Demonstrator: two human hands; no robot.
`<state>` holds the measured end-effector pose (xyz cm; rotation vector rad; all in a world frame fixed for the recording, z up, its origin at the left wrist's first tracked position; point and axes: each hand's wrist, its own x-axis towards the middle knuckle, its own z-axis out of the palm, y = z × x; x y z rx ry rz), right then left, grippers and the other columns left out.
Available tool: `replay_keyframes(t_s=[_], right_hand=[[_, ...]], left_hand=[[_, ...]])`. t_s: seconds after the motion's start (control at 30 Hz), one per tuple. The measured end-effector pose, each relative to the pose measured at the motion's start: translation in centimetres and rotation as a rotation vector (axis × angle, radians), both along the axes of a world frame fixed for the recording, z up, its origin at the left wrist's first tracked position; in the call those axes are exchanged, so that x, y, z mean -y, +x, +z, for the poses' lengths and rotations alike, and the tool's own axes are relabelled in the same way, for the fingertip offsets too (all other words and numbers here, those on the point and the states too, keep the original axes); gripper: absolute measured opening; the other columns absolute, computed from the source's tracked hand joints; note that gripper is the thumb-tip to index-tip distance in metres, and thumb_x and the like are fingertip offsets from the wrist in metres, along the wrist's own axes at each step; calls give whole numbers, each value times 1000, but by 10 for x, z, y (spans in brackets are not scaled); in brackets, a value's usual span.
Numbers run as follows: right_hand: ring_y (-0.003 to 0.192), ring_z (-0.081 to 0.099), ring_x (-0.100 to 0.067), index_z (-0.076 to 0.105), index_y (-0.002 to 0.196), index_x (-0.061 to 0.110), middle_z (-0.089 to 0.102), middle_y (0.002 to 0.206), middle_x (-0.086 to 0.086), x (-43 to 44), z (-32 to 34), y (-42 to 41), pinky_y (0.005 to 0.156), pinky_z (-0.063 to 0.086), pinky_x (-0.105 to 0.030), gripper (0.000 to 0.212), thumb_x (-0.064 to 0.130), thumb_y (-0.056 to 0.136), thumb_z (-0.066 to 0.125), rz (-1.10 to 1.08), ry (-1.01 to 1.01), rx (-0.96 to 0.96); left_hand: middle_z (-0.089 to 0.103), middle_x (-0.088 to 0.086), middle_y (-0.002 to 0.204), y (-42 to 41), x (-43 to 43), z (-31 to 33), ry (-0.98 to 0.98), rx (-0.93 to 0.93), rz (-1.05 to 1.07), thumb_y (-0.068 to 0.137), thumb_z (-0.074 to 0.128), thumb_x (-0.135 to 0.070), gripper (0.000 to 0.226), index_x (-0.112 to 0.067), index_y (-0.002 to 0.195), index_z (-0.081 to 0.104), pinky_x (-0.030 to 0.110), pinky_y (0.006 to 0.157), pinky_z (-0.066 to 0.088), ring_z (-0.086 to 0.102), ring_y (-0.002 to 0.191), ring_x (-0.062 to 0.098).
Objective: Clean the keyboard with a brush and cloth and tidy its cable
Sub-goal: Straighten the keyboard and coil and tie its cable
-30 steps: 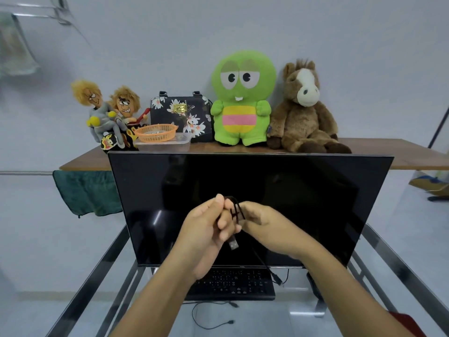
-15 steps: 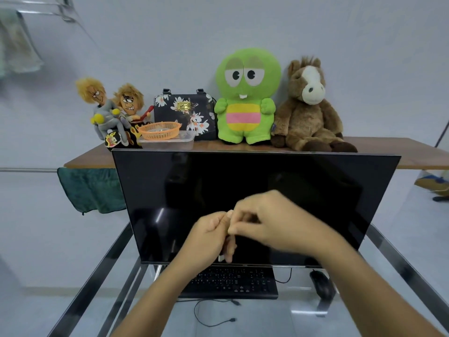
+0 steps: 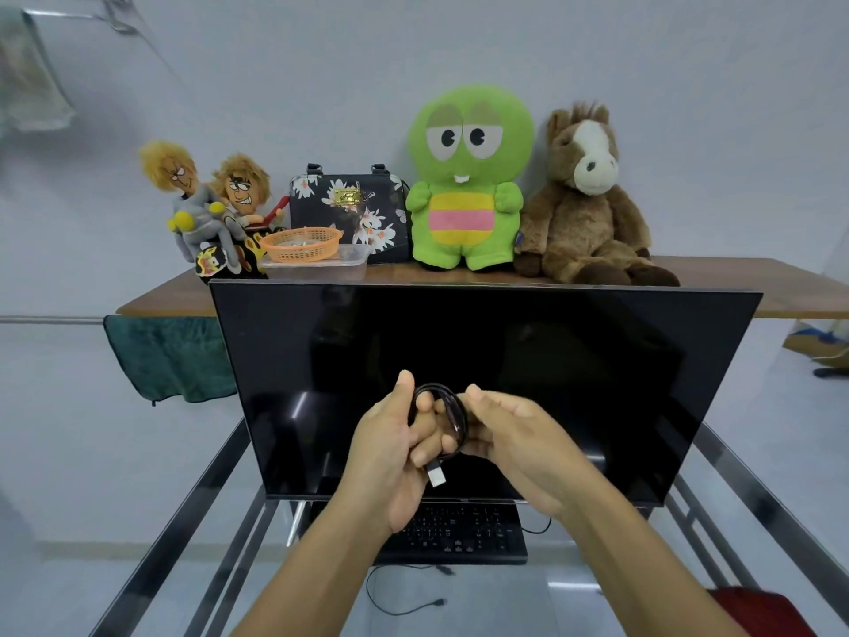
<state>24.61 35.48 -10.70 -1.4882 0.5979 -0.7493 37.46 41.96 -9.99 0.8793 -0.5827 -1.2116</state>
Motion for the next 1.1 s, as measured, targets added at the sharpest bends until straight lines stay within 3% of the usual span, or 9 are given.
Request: replay_keyframes(t_s=[0.13, 0.23, 0.33, 0.47, 0.53, 0.6, 0.67, 0.87, 1.1], right_hand=[[95, 67, -17, 74, 95, 17, 74, 93, -4, -8, 8, -7, 90, 49, -26, 29, 36, 97, 52, -45, -282, -223], [80, 66, -4, 74, 82, 25, 73, 83, 6, -8, 9, -5, 79, 50, -22, 13, 31, 90, 65, -133, -443, -357], [81, 65, 0, 73, 81, 23, 74, 85, 6, -2, 6, -9, 80, 46, -18, 21, 29, 95, 58, -135, -296, -330], [93, 67, -11, 70, 98, 11, 74, 94, 2, 9, -12, -20, 93, 48, -34, 39, 43, 98, 49, -63, -12, -372], [84, 68, -8, 68, 92, 12, 74, 85, 6, 15, -25, -30, 81, 52, -29, 34, 43, 95, 55, -98, 19, -384], [62, 57, -4, 64, 80, 15, 64, 63, 13, 20, -39, -44, 62, 44, -21, 20, 29, 94, 61, -200, 17, -402], [57, 48, -6, 64, 76, 16, 56, 57, 13, 25, -61, -63, 58, 40, -22, 19, 23, 93, 63, -309, 37, -446], [55, 44, -12, 73, 85, 4, 53, 60, 4, 52, -143, -119, 50, 38, -21, 25, 29, 88, 68, -507, 245, -569], [56, 50, -16, 64, 81, 3, 57, 73, -14, 101, -235, -156, 55, 49, -27, 7, 6, 87, 68, -588, 560, -403]], left_hand=[[33, -2, 46, -5, 4, -11, 27, 178, 122, 101, 39, -42, 42, -10, 75, 46, 33, 64, 53, 29, 43, 13], [43, -2, 47, -10, 9, -17, 21, 279, 168, 102, 36, -39, 42, -8, 78, 49, 30, 67, 56, 37, 43, 12], [41, -1, 50, -7, 16, -27, 25, 318, 120, 101, 40, -40, 43, -9, 74, 52, 31, 67, 54, 35, 47, 13], [42, 0, 57, 2, 29, -47, 139, 211, -131, 97, 49, -43, 39, -12, 74, 56, 33, 70, 51, 45, 56, 16], [47, 2, 63, 3, 38, -60, 172, 130, -300, 95, 56, -34, 26, -10, 85, 61, 37, 75, 53, 51, 64, 19], [55, 5, 72, 0, 49, -78, 197, 116, -424, 94, 57, -17, 12, -7, 97, 64, 47, 86, 53, 58, 72, 20], [61, 9, 79, -13, 59, -97, 257, 167, -469, 94, 56, -6, 14, -5, 104, 65, 54, 95, 47, 61, 80, 23], [65, 11, 80, -79, 95, -167, 490, 212, -450, 95, 55, -4, 15, -3, 102, 68, 31, 65, 55, 64, 75, 21], [59, 8, 74, -137, 144, -240, 689, 221, -345, 94, 50, 3, 18, -3, 95, 66, 25, 56, 48, 56, 70, 18]])
